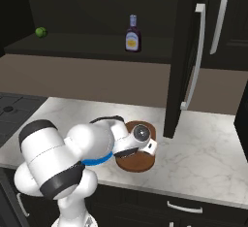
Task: Pick the chicken drumstick from the plate and place it on the cutting board. Then pick the condiment bottle from the cabinet and place it next to the cutting board.
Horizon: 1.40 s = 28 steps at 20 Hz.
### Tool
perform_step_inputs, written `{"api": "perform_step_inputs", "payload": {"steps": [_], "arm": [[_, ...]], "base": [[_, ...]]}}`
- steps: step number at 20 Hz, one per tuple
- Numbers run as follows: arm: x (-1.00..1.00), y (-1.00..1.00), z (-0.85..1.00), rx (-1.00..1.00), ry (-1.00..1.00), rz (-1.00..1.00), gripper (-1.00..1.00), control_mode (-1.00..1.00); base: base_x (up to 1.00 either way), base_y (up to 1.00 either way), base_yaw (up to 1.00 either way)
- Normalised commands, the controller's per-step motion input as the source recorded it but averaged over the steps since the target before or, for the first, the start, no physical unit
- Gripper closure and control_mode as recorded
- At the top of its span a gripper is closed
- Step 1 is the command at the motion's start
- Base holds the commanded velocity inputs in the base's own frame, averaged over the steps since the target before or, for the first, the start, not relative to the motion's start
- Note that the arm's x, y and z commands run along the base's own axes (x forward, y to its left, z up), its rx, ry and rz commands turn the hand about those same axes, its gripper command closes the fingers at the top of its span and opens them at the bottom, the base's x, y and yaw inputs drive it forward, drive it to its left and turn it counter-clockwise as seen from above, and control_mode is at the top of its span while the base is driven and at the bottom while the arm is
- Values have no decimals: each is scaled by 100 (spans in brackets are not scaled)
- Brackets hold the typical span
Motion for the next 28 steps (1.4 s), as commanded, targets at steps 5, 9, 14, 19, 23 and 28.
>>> {"api": "perform_step_inputs", "payload": {"steps": [5, 9, 14, 19, 23, 28], "arm": [[0, 0, 0, 0, 0, 0, -100, -100], [-5, 0, 15, 0, 0, 0, -100, -100], [-10, 0, 30, 0, 0, 0, -100, -100], [-9, 0, 28, -1, 0, 0, -100, -100], [-9, 0, 23, 0, 0, 0, -100, -100], [-21, 0, 15, 0, 0, 0, -100, -100]], "base": [[0, 0, 0], [0, 0, 0], [0, 0, 0], [0, 0, 0], [0, 0, 0], [0, 0, 0]]}}
